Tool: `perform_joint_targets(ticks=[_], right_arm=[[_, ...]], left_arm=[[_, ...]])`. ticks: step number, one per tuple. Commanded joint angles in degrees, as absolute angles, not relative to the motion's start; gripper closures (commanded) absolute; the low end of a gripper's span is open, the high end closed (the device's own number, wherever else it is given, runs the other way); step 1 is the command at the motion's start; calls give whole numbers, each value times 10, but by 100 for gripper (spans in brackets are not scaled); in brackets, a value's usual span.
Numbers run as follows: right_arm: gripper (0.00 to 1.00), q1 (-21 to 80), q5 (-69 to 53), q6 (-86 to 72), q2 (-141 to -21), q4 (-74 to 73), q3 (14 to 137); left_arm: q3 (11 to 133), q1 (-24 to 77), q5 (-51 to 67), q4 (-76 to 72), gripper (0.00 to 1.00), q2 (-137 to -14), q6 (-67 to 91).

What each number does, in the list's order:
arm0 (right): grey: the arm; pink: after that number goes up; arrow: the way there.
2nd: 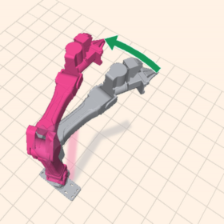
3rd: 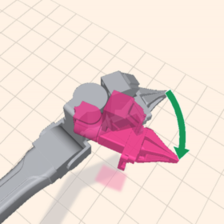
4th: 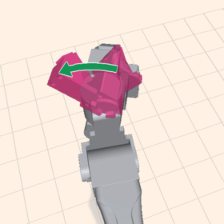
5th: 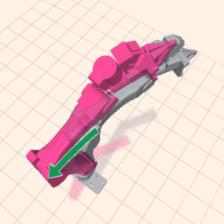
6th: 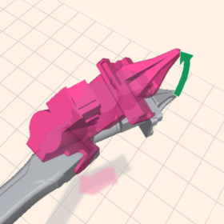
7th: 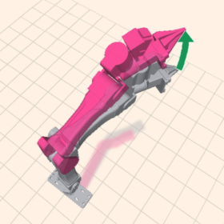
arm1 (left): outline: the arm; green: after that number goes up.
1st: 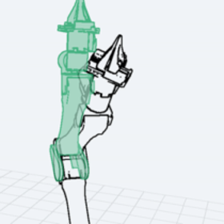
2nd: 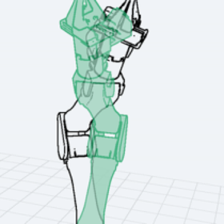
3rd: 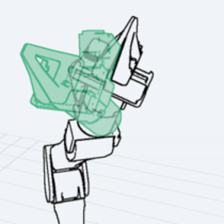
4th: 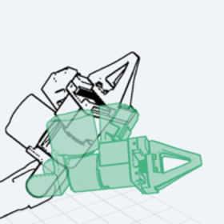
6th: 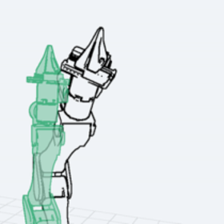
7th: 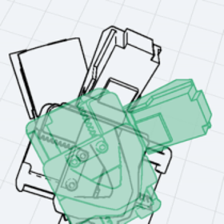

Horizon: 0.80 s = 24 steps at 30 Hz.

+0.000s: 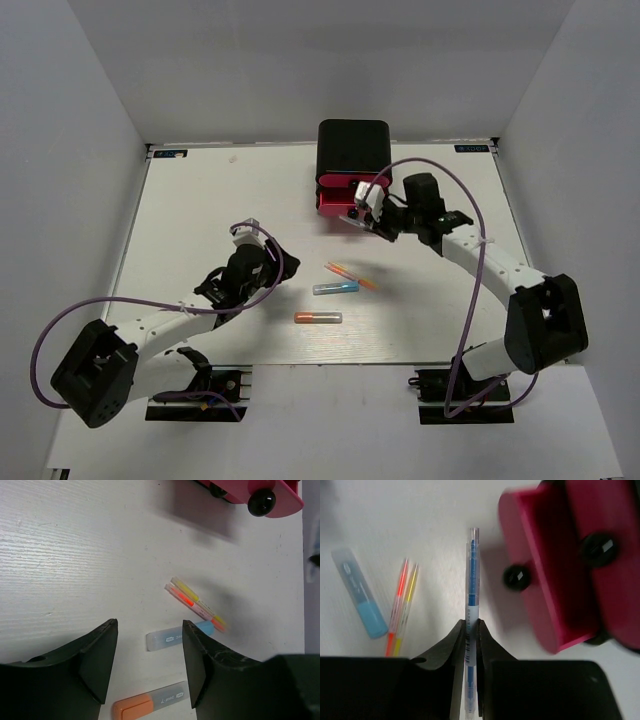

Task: Sort the stationery into containers
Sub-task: Pick up the pen from the center of the board, then place the pen in the drawer.

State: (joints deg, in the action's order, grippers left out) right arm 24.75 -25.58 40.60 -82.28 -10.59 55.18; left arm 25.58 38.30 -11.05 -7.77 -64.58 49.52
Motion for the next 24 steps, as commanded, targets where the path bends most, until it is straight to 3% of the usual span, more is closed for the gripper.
perform_joint_targets(ticks=[1, 16, 24], right_arm=[[100, 244, -338, 435, -808, -95, 623], [100, 242, -359, 631, -948, -45, 724], [100, 234, -351, 642, -973, -18, 733]], left_arm=[[277, 380, -100, -90, 36, -644, 485], [265, 380, -90, -83, 30, -625, 485], [265, 380, -95, -77, 30, -625, 485]])
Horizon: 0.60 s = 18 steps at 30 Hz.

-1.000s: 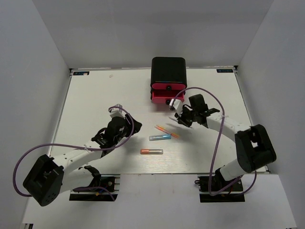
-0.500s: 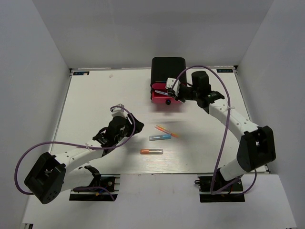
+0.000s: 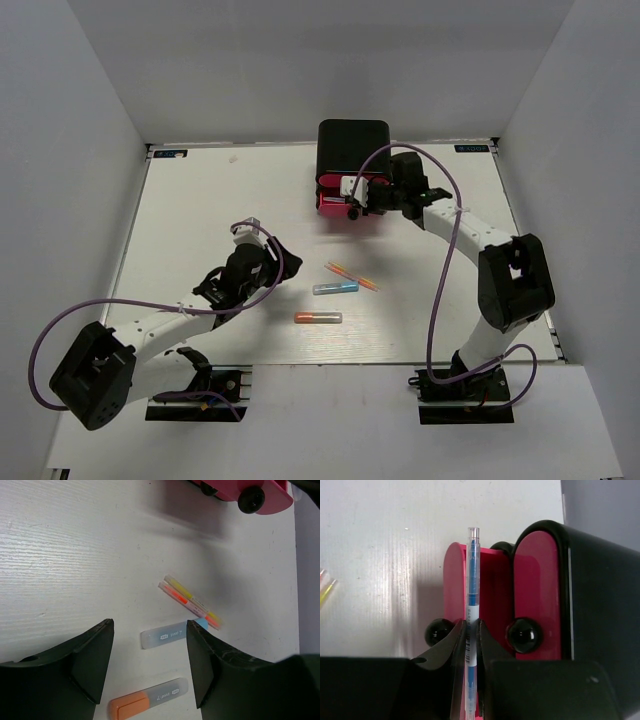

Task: Sort the stationery into containers
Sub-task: Place the pen in the drawer.

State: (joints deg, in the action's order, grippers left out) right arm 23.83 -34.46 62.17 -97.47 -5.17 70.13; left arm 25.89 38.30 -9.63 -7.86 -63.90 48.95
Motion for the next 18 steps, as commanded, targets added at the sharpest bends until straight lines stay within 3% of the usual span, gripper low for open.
perform_joint_targets(ticks=[1, 11, 15, 16, 18], right_arm=[[100, 233, -352, 644, -974, -21, 732], [99, 229, -340, 660, -983, -11, 724], [85, 228, -332, 651, -996, -6, 726], [75, 228, -333, 652, -996, -7, 728], [69, 227, -331, 650, -996, -7, 723]], left_arm=[[265, 380, -95, -77, 30, -625, 485], [277, 380, -90, -83, 29, -642, 485], [277, 380, -90, -83, 29, -647, 485], [277, 380, -90, -83, 29, -647, 485], [277, 380, -90, -83, 29, -647, 485]])
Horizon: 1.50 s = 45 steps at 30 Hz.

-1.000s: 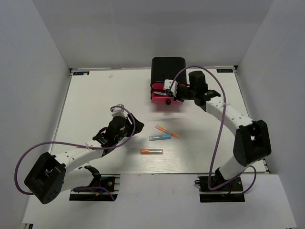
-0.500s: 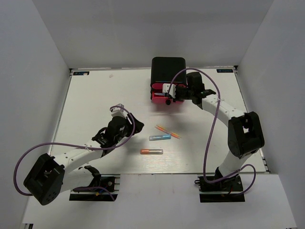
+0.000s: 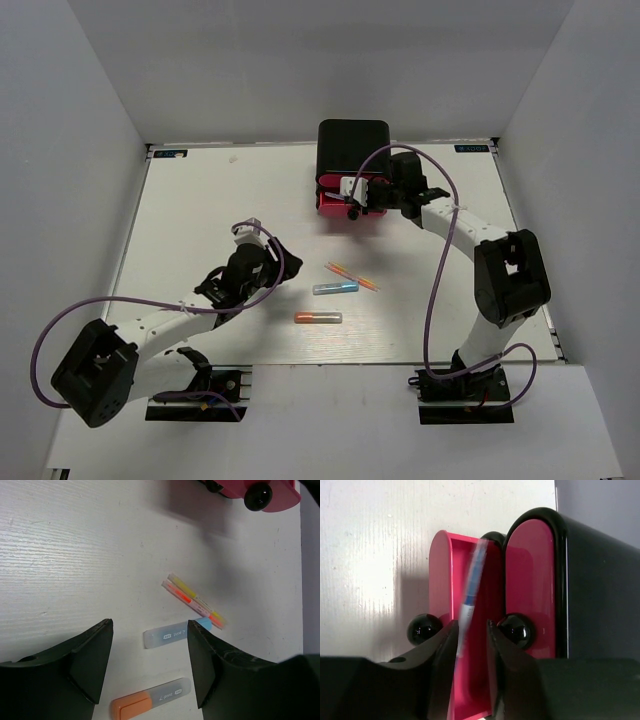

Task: Sort the stationery into containers
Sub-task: Place the pen in the drawer, then pick up the pen from the center of the board.

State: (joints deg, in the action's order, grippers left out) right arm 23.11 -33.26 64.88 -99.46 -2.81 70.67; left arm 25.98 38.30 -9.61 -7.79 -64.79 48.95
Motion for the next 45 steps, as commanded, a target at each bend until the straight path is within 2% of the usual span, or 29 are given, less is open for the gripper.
perform_joint_targets(ticks=[1, 2, 7, 9, 10, 13, 14, 17, 20, 24, 26, 27, 28, 30, 31, 32, 36, 45], right_arm=[[63, 228, -330, 647, -994, -6, 722], [59, 228, -330, 638, -992, 13, 716], [58, 225, -337, 616, -975, 20, 710], [65, 224, -348, 610, -961, 22, 701], [75, 224, -352, 592, -948, 23, 700], [92, 220, -387, 563, -912, 5, 679], [100, 216, -395, 565, -897, 1, 671], [100, 219, -426, 567, -867, -73, 648], [100, 220, -425, 560, -850, -123, 620], [100, 220, -432, 559, -868, -232, 621], [100, 223, -434, 552, -888, -289, 624], [97, 228, -433, 550, -886, -294, 620], [85, 227, -432, 546, -883, -294, 597], [76, 235, -424, 520, -869, -269, 569], [72, 236, -420, 515, -867, -268, 556], [70, 242, -418, 511, -864, -265, 552], [67, 271, -407, 462, -867, -237, 519], [64, 320, -291, 365, -896, -138, 492]], left_arm=[[277, 380, -90, -83, 29, -647, 485], [277, 380, -90, -83, 29, -647, 485], [287, 380, -77, -88, 29, -663, 480], [294, 380, -76, -88, 29, -668, 475], [300, 380, -70, -88, 31, -675, 469], [306, 380, -54, -101, 49, -694, 463], [311, 380, -46, -106, 61, -701, 463], [339, 380, -22, -122, 74, -743, 457], [383, 380, 7, -122, 80, -800, 442], [444, 380, 47, -92, 78, -872, 427], [471, 380, 60, -80, 72, -894, 421], [476, 380, 67, -80, 68, -901, 421], [476, 385, 67, -74, 63, -907, 421], [476, 385, 67, -74, 56, -907, 421], [470, 385, 67, -79, 48, -901, 421], [470, 385, 67, -79, 46, -901, 421], [451, 385, 67, -69, 42, -884, 414], [415, 385, 50, -69, 42, -841, 414]])
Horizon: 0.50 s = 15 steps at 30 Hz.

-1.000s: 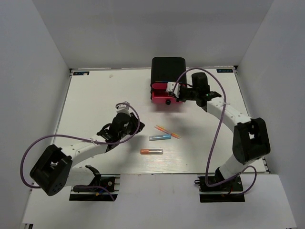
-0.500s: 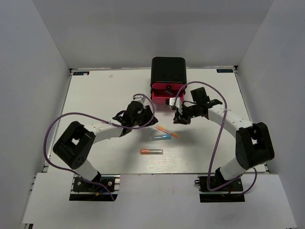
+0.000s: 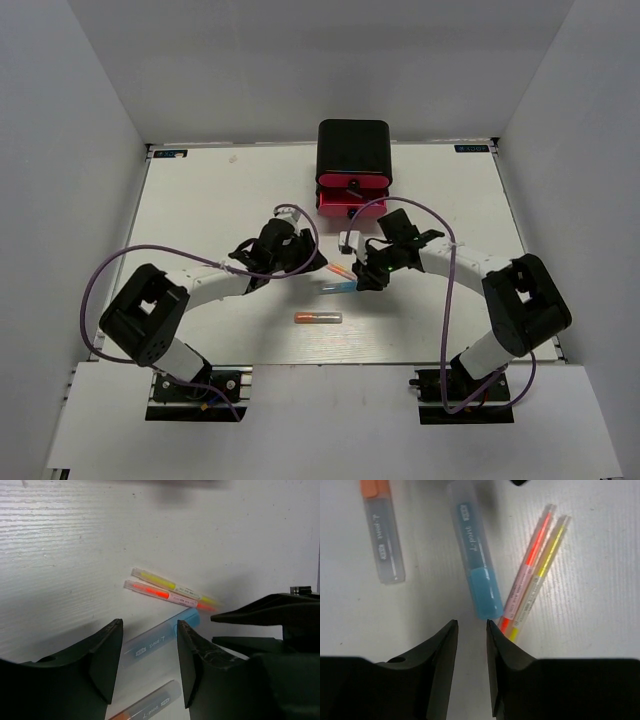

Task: Sort the stationery into containers
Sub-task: Pick up the pen from the center of the board.

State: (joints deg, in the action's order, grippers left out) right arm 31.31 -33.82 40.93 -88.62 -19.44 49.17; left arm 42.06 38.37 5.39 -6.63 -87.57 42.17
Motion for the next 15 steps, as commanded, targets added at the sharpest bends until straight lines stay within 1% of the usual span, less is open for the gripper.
perform_joint_targets(ticks=[1, 11, 15], right_arm=[[64, 321, -289, 358, -896, -135, 493], [66, 326, -241, 336, -915, -106, 505], [68, 330, -225, 331, -924, -95, 504]], left_arm=[[415, 385, 44, -62, 42, -836, 414], [403, 385, 39, -62, 42, -819, 414], [397, 385, 33, -57, 41, -813, 414]])
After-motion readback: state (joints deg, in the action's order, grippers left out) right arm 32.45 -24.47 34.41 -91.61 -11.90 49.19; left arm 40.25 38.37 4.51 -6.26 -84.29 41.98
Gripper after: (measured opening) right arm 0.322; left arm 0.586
